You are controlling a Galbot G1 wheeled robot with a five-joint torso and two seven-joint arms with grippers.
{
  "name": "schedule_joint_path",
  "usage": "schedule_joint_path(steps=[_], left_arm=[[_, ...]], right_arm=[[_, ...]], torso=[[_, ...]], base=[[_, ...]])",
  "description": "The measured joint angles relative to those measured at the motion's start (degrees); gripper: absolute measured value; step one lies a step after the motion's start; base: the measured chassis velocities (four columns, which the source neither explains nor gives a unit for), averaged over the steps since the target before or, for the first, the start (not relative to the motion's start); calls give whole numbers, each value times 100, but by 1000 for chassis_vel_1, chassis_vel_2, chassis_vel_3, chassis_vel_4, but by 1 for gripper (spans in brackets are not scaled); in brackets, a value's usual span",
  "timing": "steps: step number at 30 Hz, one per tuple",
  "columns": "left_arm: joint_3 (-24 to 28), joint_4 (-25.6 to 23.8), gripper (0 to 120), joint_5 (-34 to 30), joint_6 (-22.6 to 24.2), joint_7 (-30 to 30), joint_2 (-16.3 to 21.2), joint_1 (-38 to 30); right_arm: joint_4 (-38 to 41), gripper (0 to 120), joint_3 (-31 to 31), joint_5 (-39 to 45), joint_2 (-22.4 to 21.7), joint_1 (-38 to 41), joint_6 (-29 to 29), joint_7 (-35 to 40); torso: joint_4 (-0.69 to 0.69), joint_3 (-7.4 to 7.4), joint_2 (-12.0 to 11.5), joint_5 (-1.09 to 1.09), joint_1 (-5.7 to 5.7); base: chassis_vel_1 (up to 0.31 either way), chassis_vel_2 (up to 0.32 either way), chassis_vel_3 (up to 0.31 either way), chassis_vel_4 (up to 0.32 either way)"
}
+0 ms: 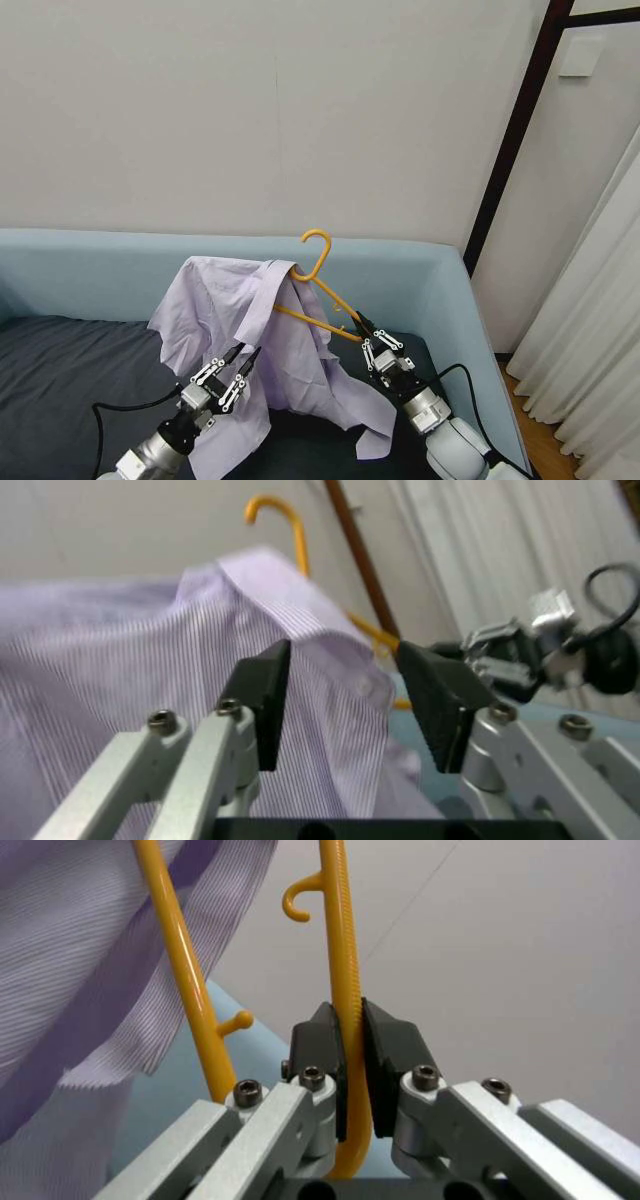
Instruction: Pick up the clothes from the sofa and hang them on the clothes hanger.
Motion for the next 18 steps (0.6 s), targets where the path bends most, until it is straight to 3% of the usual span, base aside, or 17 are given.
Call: schedule_joint_path(steps=[2, 6, 7, 9, 12, 13, 16, 18], left_arm=[[-247, -112, 55, -300, 23, 311, 123, 39], [-1042, -386, 73, -1717, 488, 1461, 850, -140], [-1042, -386, 73, -1717, 488, 1461, 850, -140], [-1258, -350, 83, -2505, 839, 2086, 1403, -410], [-1249, 29, 94, -3186, 1308, 2667, 2100, -857], [-1249, 29, 94, -3186, 1308, 2667, 2100, -857], [-962, 685, 100, -3383, 1763, 3046, 2697, -1349], [-898, 811, 100, -3384, 1828, 3104, 2790, -1443]], right_arm=[[-65, 5, 17, -80, 36, 19, 42, 0], [-273, 5, 47, -433, 140, 70, 178, 1], [-273, 5, 47, -433, 140, 70, 178, 1], [-357, 5, 65, -610, 189, 85, 233, 2], [-409, 5, 95, -756, 245, 72, 278, 4], [-409, 5, 95, -756, 245, 72, 278, 4], [-414, 5, 84, -866, 281, 74, 290, 4], [-420, 5, 69, -878, 293, 94, 291, 3]], torso=[[1, 0, 0, 2, 0], [-1, 0, 0, 0, 0], [-1, 0, 0, 0, 0], [-2, 0, 0, 2, 0], [-3, 0, 0, 3, 0], [-3, 0, 0, 3, 0], [-4, 1, 0, -2, 0], [-4, 1, 0, -1, 0]], base=[[0, 0, 0, 0], [0, 0, 0, 0], [0, 0, 0, 0], [0, 0, 0, 0], [0, 0, 0, 0], [0, 0, 0, 0], [0, 0, 0, 0], [0, 0, 0, 0]])
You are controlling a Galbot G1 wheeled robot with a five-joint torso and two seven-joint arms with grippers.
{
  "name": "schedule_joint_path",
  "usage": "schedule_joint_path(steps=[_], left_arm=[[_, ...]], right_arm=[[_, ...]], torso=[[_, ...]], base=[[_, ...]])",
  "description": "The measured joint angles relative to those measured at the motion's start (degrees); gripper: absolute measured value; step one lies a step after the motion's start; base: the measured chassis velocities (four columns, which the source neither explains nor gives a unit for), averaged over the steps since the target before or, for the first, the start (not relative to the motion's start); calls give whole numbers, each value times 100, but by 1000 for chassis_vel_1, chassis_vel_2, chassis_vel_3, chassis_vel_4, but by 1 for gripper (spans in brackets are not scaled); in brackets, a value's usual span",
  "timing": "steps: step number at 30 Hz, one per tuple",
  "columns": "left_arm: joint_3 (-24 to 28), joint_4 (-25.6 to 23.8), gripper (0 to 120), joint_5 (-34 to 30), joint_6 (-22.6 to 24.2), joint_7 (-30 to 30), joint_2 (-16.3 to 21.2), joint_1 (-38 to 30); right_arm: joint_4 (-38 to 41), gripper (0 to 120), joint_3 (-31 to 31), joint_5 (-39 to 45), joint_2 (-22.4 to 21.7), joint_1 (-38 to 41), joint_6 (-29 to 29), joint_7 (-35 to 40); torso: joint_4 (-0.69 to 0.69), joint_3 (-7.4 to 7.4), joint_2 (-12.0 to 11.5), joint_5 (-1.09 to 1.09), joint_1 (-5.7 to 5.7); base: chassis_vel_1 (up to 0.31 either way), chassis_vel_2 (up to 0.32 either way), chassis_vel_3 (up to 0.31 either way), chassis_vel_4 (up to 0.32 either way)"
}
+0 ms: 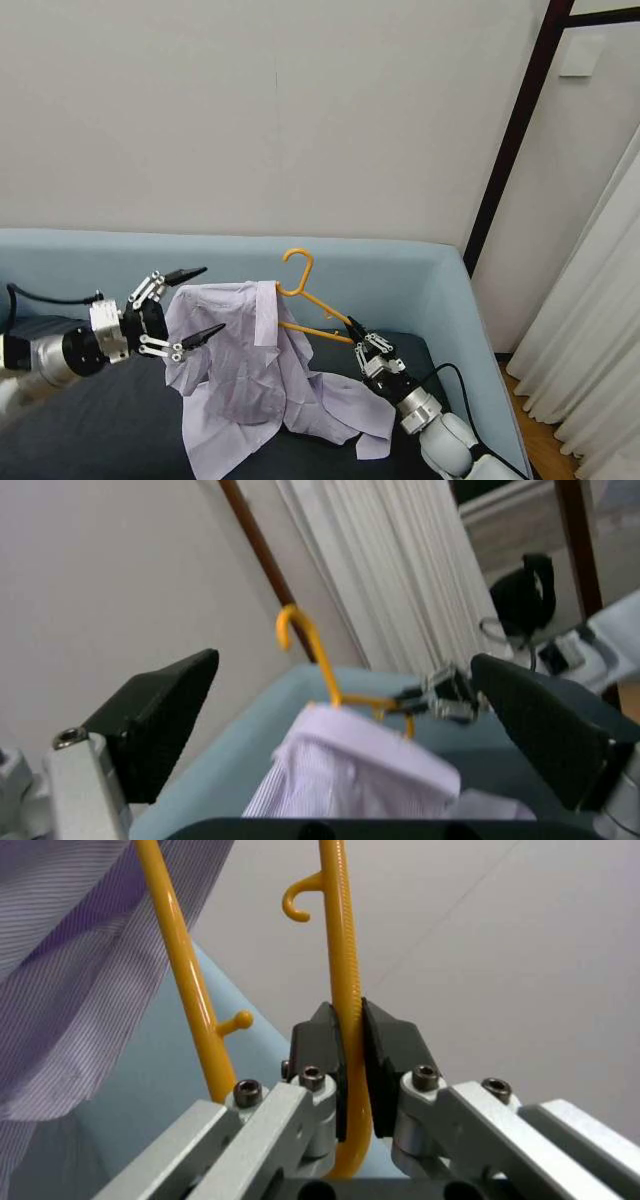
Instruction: Pick up the clothes from the sofa and hang them on the clothes hanger.
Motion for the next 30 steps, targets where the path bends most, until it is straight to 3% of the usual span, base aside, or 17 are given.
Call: schedule_joint_path(steps=[3, 5, 7, 8, 12, 13, 18, 24, 30], left_arm=[[161, 528, 100, -87, 443, 340, 396, -268], [246, 636, 100, -102, 543, 404, 458, -364], [824, 899, 100, -54, 741, 542, 492, -807], [824, 899, 100, -54, 741, 542, 492, -807], [2617, 1616, 100, 314, 930, 893, 170, -2672], [2617, 1616, 100, 314, 930, 893, 170, -2672], [3826, 2132, 100, 416, 986, 1223, -256, -4041], [4234, 2477, 100, 756, 1288, 1916, -522, -4857], [4286, 2960, 94, 1853, 1595, 2772, -875, -5432]], right_arm=[[-264, 5, -368, -65, 214, 487, 43, -27], [-336, 5, -462, -94, 283, 603, 54, -40], [-418, 5, -562, -152, 392, 724, 58, -49], [-418, 5, -562, -152, 392, 724, 58, -49], [-506, 5, -575, -314, 498, 778, 41, -53], [-506, 5, -575, -314, 498, 778, 41, -53], [-561, 5, -496, -506, 521, 740, 47, -55], [-617, 5, -405, -687, 586, 682, 75, -57], [-676, 5, -231, -979, 663, 642, 101, -44]], torso=[[4, 0, 0, 1, 0], [10, 0, 0, 2, 0], [11, 0, 0, 3, 0], [11, 0, 0, 3, 0], [0, 0, 0, 3, 0], [0, 0, 0, 3, 0], [-2, 0, -1, 3, 1], [3, 0, 0, 4, 0], [3, 0, 0, 4, 1]], base=[[0, 0, 0, 0], [0, 0, 0, 0], [0, 0, 0, 0], [0, 0, 0, 0], [0, 0, 0, 0], [0, 0, 0, 0], [0, 0, 0, 0], [0, 0, 0, 0], [0, 0, 0, 0]])
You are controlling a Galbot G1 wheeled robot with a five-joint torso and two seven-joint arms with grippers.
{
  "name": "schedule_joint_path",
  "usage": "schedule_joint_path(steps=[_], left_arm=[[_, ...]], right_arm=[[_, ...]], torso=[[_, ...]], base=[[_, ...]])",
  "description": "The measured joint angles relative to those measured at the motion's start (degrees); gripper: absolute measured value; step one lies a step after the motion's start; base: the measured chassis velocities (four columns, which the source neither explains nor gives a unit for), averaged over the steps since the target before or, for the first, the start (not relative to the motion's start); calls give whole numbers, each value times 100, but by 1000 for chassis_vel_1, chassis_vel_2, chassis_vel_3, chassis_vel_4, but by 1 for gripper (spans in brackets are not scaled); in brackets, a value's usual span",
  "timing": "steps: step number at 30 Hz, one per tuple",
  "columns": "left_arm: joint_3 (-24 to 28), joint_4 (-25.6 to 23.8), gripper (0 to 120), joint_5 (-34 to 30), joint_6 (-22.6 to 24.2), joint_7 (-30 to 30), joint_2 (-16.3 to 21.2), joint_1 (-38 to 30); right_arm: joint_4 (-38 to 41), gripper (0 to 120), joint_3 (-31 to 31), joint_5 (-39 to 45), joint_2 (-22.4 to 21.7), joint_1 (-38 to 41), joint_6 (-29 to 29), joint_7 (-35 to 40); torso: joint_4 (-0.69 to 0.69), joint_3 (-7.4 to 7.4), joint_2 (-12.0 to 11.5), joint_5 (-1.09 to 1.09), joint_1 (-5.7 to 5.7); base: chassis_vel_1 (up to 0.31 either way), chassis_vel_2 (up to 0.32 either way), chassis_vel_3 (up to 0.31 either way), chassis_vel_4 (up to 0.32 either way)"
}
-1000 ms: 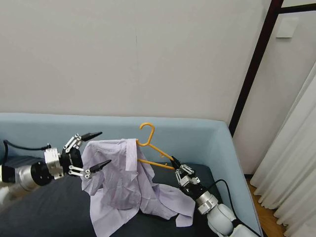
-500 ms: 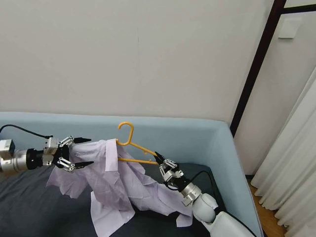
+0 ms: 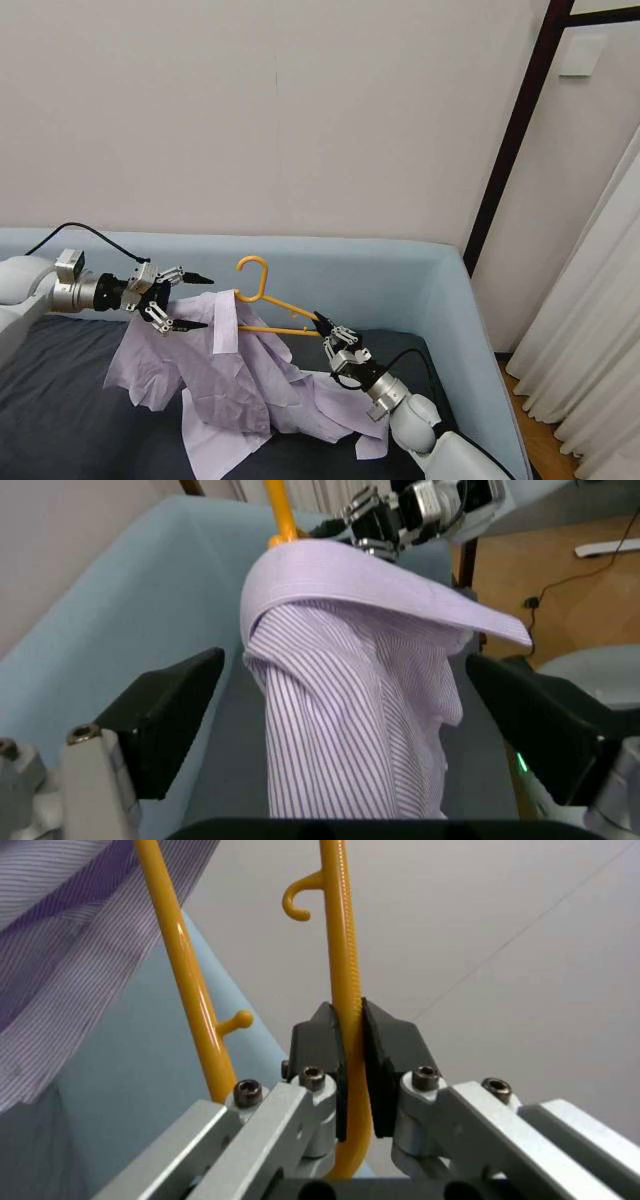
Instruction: Pick up the clothes from the sofa and hang them on the clothes hanger.
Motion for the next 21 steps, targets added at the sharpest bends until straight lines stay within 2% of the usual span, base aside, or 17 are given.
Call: schedule_joint_path(steps=[1, 5, 7, 10, 11, 15, 16, 19, 20, 21], left_arm=[[0, 0, 94, 0, 0, 0, 0, 0], [36, 183, 77, 184, 5, 27, -212, -134], [59, 227, 73, 223, 10, 81, -273, -171], [142, 375, 58, 395, 54, 262, -427, -303], [142, 375, 58, 395, 54, 262, -427, -303], [212, 575, 40, 544, 109, 427, -585, -454], [212, 575, 40, 544, 109, 427, -585, -454], [251, 671, 27, 572, 136, 454, -649, -519], [251, 671, 27, 572, 136, 454, -649, -519], [272, 696, 20, 572, 139, 453, -668, -541]], right_arm=[[0, 5, 0, 0, 0, 0, 0, 0], [-36, 5, 12, -40, 36, 15, 10, 28], [-41, 5, 11, -41, 48, 28, 10, 45], [-44, 5, 21, -60, 62, 52, 8, 104], [-44, 5, 21, -60, 62, 52, 8, 104], [-45, 5, 52, -94, 60, 59, -28, 246], [-45, 5, 52, -94, 60, 59, -28, 246], [-27, 5, 68, -99, 58, 52, -48, 318], [-27, 5, 68, -99, 58, 52, -48, 318], [-13, 5, 69, -99, 57, 45, -60, 347]], torso=[[0, 0, 0, 0, 0], [-1, 0, 0, -1, 0], [-1, 0, 0, -1, 0], [0, 0, 0, -1, 0], [0, 0, 0, -1, 0], [-1, 0, 0, -1, 0], [-1, 0, 0, -1, 0], [-1, 0, 0, -1, 0], [-1, 0, 0, -1, 0], [-1, 0, 0, -1, 0]], base=[[0, 0, 0, 0], [0, 0, 0, 0], [0, 0, 0, 0], [0, 0, 0, 0], [0, 0, 0, 0], [0, 0, 0, 0], [0, 0, 0, 0], [0, 0, 0, 0], [0, 0, 0, 0], [0, 0, 0, 0]])
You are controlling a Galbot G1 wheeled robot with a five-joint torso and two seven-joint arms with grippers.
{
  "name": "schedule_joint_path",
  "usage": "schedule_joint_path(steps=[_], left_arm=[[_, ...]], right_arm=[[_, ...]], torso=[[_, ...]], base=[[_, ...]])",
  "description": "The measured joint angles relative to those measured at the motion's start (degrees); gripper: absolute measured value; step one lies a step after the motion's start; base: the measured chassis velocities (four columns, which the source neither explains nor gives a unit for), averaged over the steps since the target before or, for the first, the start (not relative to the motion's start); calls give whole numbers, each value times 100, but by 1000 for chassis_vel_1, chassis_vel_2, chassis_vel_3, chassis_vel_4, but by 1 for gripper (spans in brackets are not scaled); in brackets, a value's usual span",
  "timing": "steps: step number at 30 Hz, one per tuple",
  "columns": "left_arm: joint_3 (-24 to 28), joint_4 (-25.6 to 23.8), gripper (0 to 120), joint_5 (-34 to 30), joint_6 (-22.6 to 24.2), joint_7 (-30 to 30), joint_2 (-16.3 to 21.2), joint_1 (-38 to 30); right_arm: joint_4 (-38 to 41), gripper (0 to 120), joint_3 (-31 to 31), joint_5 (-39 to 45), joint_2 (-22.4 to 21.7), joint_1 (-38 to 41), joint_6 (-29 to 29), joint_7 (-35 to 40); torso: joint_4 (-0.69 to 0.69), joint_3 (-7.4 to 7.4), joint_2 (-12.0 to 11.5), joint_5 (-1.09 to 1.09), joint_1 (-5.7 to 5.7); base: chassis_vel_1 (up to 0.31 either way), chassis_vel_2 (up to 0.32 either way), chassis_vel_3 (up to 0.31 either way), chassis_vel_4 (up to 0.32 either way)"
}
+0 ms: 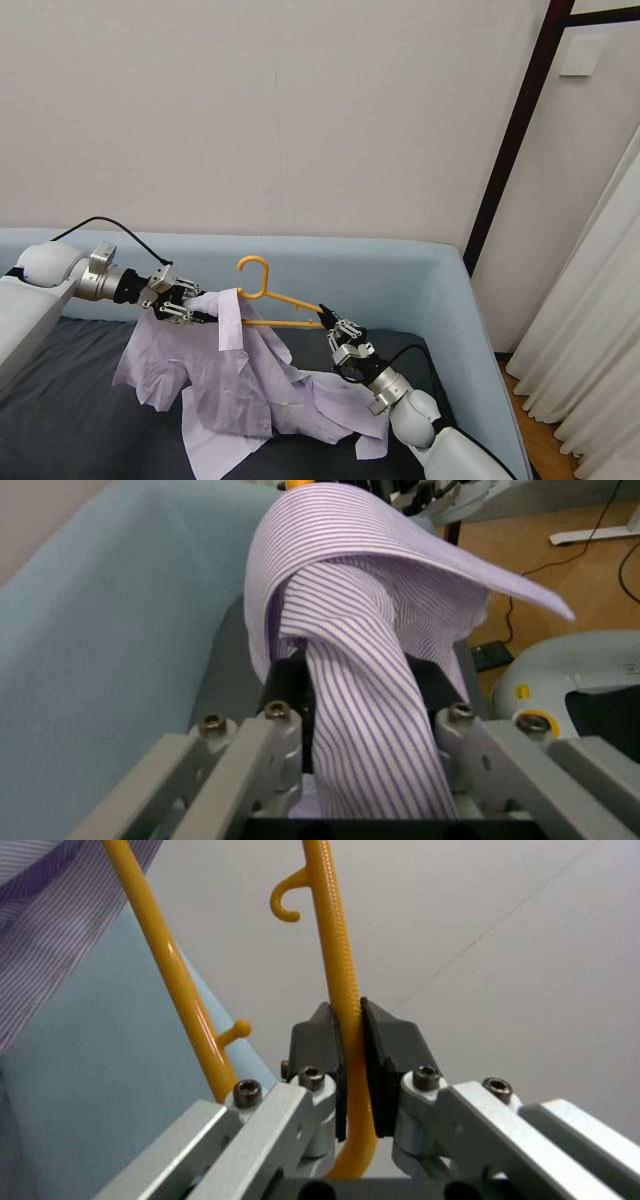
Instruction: Pick up the clothes from the sofa and hang them on the clothes hanger.
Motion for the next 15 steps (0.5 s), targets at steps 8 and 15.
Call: schedule_joint_path(steps=[8, 15], left_arm=[[100, 142, 7, -19, -3, -35, -91, -84], [119, 312, 7, -25, 39, -42, -179, -84]], right_arm=[[23, 5, -34, 95, -14, -2, -56, 106], [191, 27, -140, 750, -91, -57, -40, 169]], torso=[[0, 0, 0, 0, 0], [1, 0, 0, 0, 0]], base=[[0, 0, 0, 0], [0, 0, 0, 0]])
